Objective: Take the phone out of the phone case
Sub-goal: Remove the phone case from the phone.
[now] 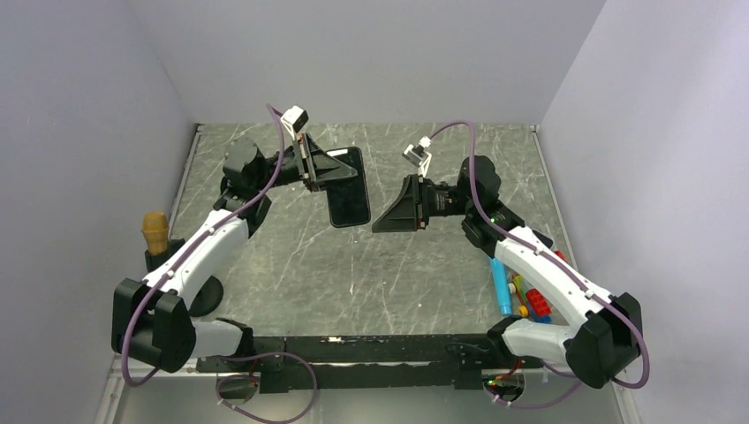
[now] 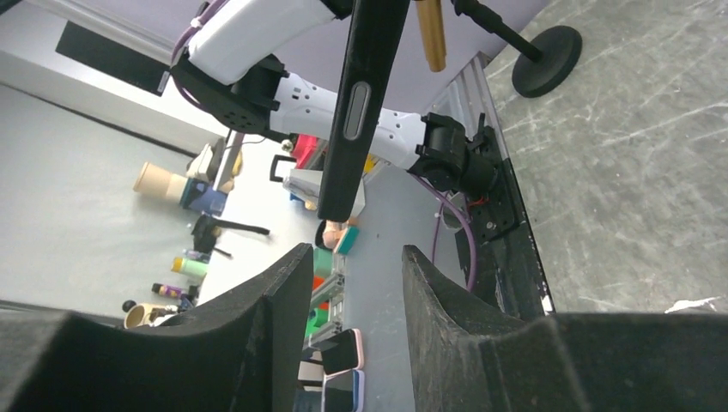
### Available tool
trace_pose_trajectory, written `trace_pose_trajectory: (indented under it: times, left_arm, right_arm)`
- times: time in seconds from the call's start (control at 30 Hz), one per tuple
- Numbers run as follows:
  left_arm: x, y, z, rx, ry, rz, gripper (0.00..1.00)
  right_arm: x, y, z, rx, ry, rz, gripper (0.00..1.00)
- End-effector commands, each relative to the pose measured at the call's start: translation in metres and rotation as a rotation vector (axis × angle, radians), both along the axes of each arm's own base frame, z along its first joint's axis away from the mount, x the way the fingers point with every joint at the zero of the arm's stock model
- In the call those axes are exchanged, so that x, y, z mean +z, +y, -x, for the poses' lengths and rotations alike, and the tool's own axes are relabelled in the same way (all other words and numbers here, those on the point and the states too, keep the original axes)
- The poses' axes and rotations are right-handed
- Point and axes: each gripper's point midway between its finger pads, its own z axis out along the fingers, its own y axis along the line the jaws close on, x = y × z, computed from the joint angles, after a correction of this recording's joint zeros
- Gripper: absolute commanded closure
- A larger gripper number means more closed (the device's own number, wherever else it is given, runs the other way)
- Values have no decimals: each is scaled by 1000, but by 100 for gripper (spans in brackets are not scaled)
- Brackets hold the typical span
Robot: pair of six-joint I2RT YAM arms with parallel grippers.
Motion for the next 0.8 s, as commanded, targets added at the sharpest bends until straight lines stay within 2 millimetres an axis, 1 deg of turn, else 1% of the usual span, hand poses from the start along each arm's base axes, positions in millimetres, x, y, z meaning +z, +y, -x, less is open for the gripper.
trace_pose_trajectory:
  times: [0.0,0.13,0.27,0.4,0.47,0.53,0.6,0.67,0.73,0.77]
  left_arm:
    - [26,3,19,0,-103,29,100]
    - [27,1,21,12,-103,35,100]
    - [30,-1,22,13,-104,46,100]
    - [33,1,26,10,-75,65,100]
    - [33,3,30,3,-20,96,100]
    - [36,6,34,3,49,139,100]
    - [41,10,37,13,118,179,100]
    - [42,13,42,8,171,196,100]
    - [43,15,46,-6,218,209,100]
    - [43,16,47,-9,235,220,100]
  right_arm:
    - [37,6,3,38,-95,-101,54]
    - [40,11,6,67,-94,-106,55]
    - [37,18,9,94,-88,-108,62]
    - [34,23,17,130,-119,-122,84]
    - [33,23,20,137,-166,-128,100]
    - [34,23,20,126,-255,-132,100]
    - [40,27,18,91,-403,-118,100]
    - [46,37,14,58,-533,-68,100]
    - [52,47,10,70,-600,-38,100]
    - [59,51,9,74,-636,-35,100]
